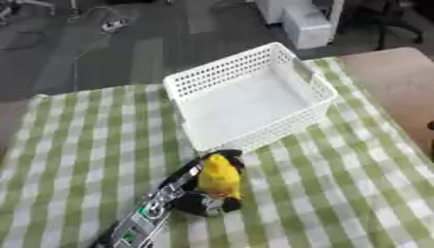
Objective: Pick up objects on the table and place them in the box.
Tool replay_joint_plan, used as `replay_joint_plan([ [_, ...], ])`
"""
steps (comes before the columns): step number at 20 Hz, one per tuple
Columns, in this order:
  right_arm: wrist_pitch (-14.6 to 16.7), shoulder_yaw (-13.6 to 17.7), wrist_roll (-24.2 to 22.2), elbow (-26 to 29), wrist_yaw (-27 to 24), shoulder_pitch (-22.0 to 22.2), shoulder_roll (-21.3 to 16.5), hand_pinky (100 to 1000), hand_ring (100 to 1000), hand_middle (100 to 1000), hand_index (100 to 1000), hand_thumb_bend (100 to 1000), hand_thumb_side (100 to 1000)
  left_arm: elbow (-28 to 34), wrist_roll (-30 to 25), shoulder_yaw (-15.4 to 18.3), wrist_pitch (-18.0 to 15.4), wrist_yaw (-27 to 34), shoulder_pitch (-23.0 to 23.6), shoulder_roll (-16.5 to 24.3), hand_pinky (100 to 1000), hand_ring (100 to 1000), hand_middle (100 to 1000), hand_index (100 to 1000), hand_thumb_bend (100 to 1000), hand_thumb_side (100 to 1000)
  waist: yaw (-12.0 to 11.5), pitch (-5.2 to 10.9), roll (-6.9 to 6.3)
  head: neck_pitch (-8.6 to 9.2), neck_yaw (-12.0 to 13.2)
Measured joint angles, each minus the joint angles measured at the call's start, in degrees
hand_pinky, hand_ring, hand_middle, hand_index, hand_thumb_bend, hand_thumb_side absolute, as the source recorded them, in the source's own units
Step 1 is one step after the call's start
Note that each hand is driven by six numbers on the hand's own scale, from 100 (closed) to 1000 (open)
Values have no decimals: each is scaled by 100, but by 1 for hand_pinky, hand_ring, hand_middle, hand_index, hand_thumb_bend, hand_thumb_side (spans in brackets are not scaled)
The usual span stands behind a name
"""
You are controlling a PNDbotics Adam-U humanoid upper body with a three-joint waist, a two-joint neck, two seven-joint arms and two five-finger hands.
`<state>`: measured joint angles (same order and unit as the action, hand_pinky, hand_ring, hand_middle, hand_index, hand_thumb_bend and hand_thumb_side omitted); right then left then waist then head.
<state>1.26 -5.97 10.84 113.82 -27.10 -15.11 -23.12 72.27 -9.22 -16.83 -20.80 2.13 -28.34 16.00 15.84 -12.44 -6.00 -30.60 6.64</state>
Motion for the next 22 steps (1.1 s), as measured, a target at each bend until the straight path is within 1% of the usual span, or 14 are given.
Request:
replay_joint_plan([
  [1,0,0,0,0,0,-19,5,217,545,614,789,656,570,-51,123,24,-35,97,-23,-39,100,289,328,575,100,767,16,-10,-2,2,9],
  [2,0,1,0,0,0,-34,19,217,545,614,789,655,570,-106,240,39,-77,200,-45,-68,100,176,231,502,100,759,30,-18,-2,5,21],
  [3,0,1,0,0,0,-39,29,217,545,614,789,654,570,-144,353,52,-129,279,-53,-93,100,100,100,446,100,746,31,-27,-2,20,36],
  [4,0,1,1,0,0,-42,44,217,544,614,789,653,569,-186,470,72,-191,339,-78,-106,100,100,100,413,100,707,32,-29,-3,37,45],
  [6,-1,1,2,0,0,-55,46,216,544,614,789,651,568,-266,698,118,-320,382,-135,-158,100,100,100,368,100,593,39,-37,-3,54,50],
  [8,-1,9,6,0,0,-64,47,216,543,613,789,649,567,-313,838,150,-423,396,-222,-237,100,100,100,348,100,560,44,-62,-3,74,68],
  [11,6,40,32,0,0,-64,50,216,542,611,787,645,565,-297,925,181,-405,521,-421,-400,100,100,100,344,100,560,67,-78,-3,104,108],
  [13,24,71,72,0,0,-64,50,216,541,611,787,642,563,-209,941,191,-293,661,-556,-451,100,100,100,343,100,562,67,-78,-3,149,159],
  [15,50,92,108,0,0,-63,51,216,541,611,787,641,563,-86,921,195,-140,804,-652,-452,100,100,100,345,100,565,65,-78,-5,155,205],
  [18,71,110,160,0,0,-54,51,216,541,611,787,641,563,149,870,190,118,1043,-692,-449,100,100,100,347,100,565,34,-66,-5,195,251],
  [20,76,122,184,0,0,-27,50,216,541,611,787,642,563,302,848,174,301,1195,-693,-445,100,100,100,347,100,567,-6,-34,-6,202,253],
  [22,82,142,203,0,0,13,46,216,541,611,787,642,563,478,829,151,484,1348,-693,-439,100,100,100,347,100,567,-50,38,-6,203,253],
])
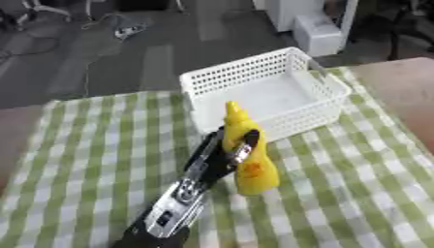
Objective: Pick up objects on the table and place them in the box.
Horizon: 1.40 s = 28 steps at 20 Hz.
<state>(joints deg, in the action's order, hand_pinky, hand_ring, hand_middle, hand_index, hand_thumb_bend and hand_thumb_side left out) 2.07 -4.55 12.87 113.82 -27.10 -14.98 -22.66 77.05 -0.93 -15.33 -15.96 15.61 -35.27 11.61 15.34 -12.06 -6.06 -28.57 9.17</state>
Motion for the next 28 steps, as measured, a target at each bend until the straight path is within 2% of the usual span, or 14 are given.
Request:
replay_joint_plan([
  [1,1,1,16,0,0,13,-1,217,541,611,787,642,563,89,-8,-16,91,68,0,4,100,100,100,346,100,567,-21,33,0,0,0],
  [2,-4,3,26,0,0,38,-4,217,541,611,787,654,571,175,-13,-37,182,136,-1,11,100,100,100,346,100,615,-43,60,0,0,-1],
  [3,-6,5,30,0,0,63,-5,217,541,611,787,642,563,261,-18,-56,268,209,-1,34,100,100,100,346,100,567,-63,83,0,1,-3],
  [12,-39,37,94,0,21,312,-61,217,540,611,787,646,563,800,44,-231,1148,705,-8,360,100,100,100,349,100,565,-304,360,-14,-2,-18],
  [19,-62,66,131,0,44,417,-124,218,540,611,787,648,564,1083,-1,-332,1827,1298,-132,719,100,100,100,352,100,565,-402,544,-47,-11,-132],
  [23,-85,67,152,0,43,455,-158,219,540,611,787,647,564,1040,-16,-327,2010,1677,-233,969,100,100,100,352,100,565,-402,615,-49,-12,-172],
  [28,-100,67,162,0,37,455,-160,220,540,611,787,648,564,858,-117,-317,2045,1993,-403,1294,100,100,100,352,100,564,-364,672,-68,4,-350],
])
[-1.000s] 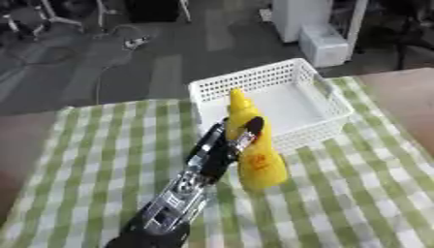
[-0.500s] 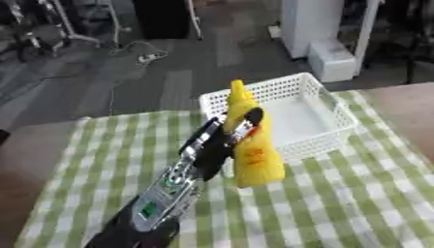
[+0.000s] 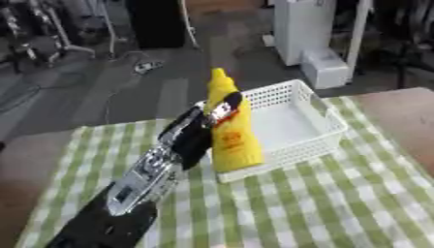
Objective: Pick up objects on the table and place them in the box.
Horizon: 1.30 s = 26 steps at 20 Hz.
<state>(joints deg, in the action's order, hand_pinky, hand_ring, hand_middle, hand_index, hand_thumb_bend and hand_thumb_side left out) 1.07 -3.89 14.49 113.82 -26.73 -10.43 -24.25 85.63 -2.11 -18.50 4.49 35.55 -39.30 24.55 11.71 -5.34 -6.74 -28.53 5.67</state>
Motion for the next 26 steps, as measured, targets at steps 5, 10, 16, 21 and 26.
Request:
replay_joint_plan([
  [5,-28,-17,-22,0,-20,-4,-2,219,539,611,787,649,564,-165,-169,60,7,358,-134,273,100,100,100,353,100,565,104,7,-39,97,-130],
  [10,-54,-49,-48,0,-43,-94,-4,218,539,611,787,650,563,-405,-407,138,-65,673,-275,531,100,100,100,352,100,563,241,-18,-122,191,-170],
  [16,-84,-72,-79,0,-43,-155,-4,217,539,610,788,652,559,-725,-545,225,-195,728,-428,696,100,100,100,350,100,560,233,-123,-203,297,-106],
  [21,-114,-78,-86,0,-41,-156,-3,216,538,610,787,654,558,-975,-616,267,-296,609,-483,812,100,100,100,344,100,558,210,-144,-246,353,21],
  [26,-146,-105,-82,0,-37,-154,0,214,537,609,787,657,556,-1131,-523,318,-757,106,-633,937,100,100,100,314,100,552,213,-161,-278,472,154],
])
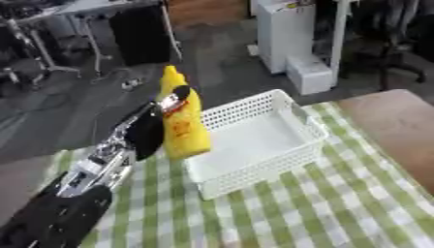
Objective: Pick up objects on the table and place them in the box.
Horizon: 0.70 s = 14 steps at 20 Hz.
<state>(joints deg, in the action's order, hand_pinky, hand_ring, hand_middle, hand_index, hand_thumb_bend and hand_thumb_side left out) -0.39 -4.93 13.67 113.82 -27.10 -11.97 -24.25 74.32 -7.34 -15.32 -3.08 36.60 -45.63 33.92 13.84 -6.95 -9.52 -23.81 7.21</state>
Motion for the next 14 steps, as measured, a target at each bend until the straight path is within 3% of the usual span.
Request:
replay_joint_plan([
  [7,-35,-7,-19,0,17,-4,3,214,537,609,787,658,555,-321,234,64,-831,-985,-245,122,100,100,100,341,100,550,86,-49,-74,235,233],
  [14,-80,-40,-37,0,19,-42,8,214,536,608,787,659,552,-662,224,75,-1018,-1332,-511,135,100,100,100,340,100,548,174,-88,-156,413,390],
])
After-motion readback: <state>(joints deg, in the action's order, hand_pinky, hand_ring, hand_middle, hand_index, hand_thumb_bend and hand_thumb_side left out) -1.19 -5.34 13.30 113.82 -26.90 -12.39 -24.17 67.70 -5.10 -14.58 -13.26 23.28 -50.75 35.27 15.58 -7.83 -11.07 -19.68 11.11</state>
